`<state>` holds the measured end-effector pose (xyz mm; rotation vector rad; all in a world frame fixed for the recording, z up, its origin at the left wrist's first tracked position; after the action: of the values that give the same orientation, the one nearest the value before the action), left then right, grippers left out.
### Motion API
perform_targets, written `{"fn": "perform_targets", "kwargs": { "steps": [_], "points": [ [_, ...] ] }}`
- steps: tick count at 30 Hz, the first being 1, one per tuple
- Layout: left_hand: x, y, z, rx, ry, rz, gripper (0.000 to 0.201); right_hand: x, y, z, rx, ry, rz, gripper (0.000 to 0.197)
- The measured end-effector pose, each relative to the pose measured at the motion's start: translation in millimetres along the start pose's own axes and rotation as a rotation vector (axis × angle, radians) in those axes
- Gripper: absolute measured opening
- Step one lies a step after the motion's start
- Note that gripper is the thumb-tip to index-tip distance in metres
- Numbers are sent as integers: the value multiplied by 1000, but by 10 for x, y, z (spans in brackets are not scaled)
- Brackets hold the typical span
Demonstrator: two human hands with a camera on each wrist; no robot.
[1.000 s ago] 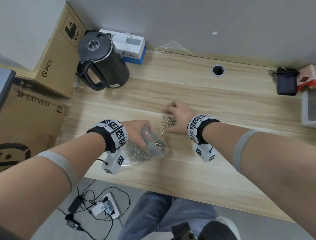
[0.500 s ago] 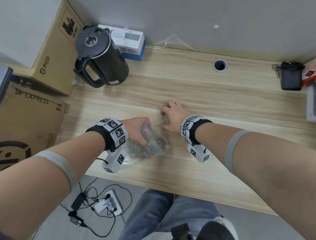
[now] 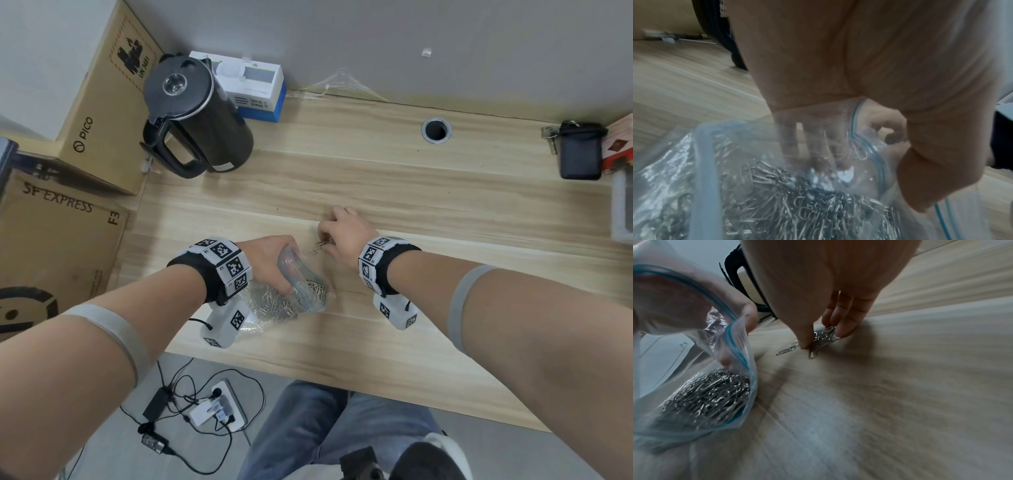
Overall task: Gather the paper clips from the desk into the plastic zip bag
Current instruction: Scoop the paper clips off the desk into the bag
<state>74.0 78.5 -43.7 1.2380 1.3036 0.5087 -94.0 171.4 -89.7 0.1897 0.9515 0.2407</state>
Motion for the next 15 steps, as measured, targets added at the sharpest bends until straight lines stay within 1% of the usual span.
{"fn": "perform_targets", "kwargs": {
  "steps": [2,3,7,9,12,15],
  "points": [
    [-5,0,1,-4,-16,-3,68,-1,8,-34,-7,-28,-13,18],
    [-8,4,0,-7,-22,-2,68,-7,15,-47,-10,-41,-13,21],
    [-23,6,-15,-18,-36,3,66,-68,23,-84,-33,-52,41,52],
    [-24,18,-27,-24,-37,3,67,-103,15,-86,-42,-21,71,59],
    [-22,36,-49,-27,-47,-1,67,-107,3,-99,-49,-5,76,58],
    [-34,49,-64,-30,-51,-4,70,-90,-2,-119,-45,-49,38,45]
  ]
}}
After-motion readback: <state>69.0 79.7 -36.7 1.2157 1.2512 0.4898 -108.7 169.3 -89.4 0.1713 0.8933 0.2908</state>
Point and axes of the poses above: each hand's wrist, its own y-axis away from the middle knuckle, its own x-axis out of the palm, z = x × y, the point moved 2 cm from there along -y, towards the middle knuckle, and after that the axes turned 15 degrees about -x, right-handed, at the moved point
